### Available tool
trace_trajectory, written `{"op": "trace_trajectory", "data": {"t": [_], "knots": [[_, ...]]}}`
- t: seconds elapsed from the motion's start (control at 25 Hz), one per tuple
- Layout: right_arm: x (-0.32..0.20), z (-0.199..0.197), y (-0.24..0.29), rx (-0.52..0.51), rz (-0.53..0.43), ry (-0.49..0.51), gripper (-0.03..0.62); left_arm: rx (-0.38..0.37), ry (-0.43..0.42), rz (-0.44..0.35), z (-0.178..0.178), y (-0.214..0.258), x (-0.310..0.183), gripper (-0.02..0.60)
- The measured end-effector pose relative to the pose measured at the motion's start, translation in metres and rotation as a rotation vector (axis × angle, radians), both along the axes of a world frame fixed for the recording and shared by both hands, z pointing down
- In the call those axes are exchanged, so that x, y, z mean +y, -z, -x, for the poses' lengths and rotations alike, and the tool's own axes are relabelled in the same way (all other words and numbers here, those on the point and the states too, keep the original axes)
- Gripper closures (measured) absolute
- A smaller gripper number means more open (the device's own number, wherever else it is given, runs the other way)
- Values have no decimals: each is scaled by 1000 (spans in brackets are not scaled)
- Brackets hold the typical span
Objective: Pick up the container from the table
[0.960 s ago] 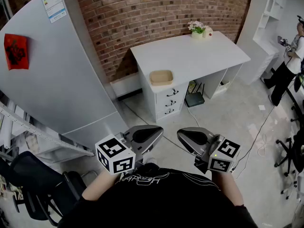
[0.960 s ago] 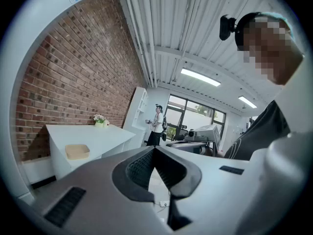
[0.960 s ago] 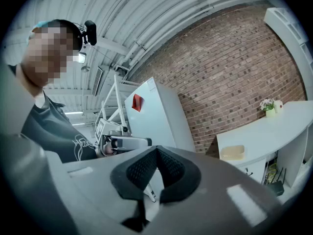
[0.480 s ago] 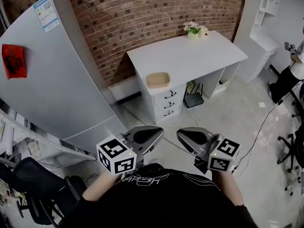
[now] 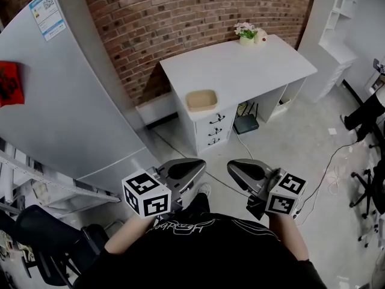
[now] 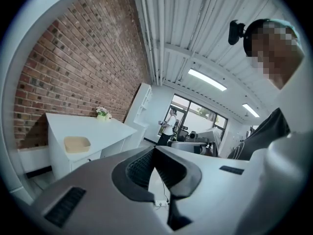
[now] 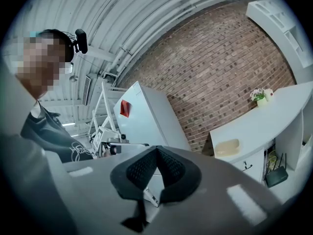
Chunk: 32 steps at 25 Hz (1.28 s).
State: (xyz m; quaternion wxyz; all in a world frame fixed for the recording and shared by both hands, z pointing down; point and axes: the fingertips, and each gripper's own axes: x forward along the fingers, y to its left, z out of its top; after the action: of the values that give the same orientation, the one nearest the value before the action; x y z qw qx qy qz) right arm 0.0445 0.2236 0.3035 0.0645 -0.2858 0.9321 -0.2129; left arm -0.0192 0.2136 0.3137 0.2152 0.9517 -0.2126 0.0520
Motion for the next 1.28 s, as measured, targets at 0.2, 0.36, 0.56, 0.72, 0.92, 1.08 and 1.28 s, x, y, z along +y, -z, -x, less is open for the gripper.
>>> {"op": "trace_trajectory", "data": {"t": [0.2,0.36,0.56,0.72,0.92,1.08,1.28], "knots": [[-36,1,-11,0,60,-18,589,16,15,35,5,-8,-38,578],[-75,-1,-23,-13,120,-37,589,11,23,92,8,-23,-76,578],[-132,1,-37,-30,183,-46,589,7,18,148,10,-42,-131,578],[-176,0,-46,-37,217,-53,589,-3,12,195,9,-57,-174,578],[-227,1,-59,-48,264,-64,589,-6,-7,229,6,-67,-222,578],[-255,5,-67,-65,291,-57,589,-14,-4,254,12,-79,-254,578],[-281,4,-69,-47,287,-72,589,21,-33,250,15,-79,-281,578]]}}
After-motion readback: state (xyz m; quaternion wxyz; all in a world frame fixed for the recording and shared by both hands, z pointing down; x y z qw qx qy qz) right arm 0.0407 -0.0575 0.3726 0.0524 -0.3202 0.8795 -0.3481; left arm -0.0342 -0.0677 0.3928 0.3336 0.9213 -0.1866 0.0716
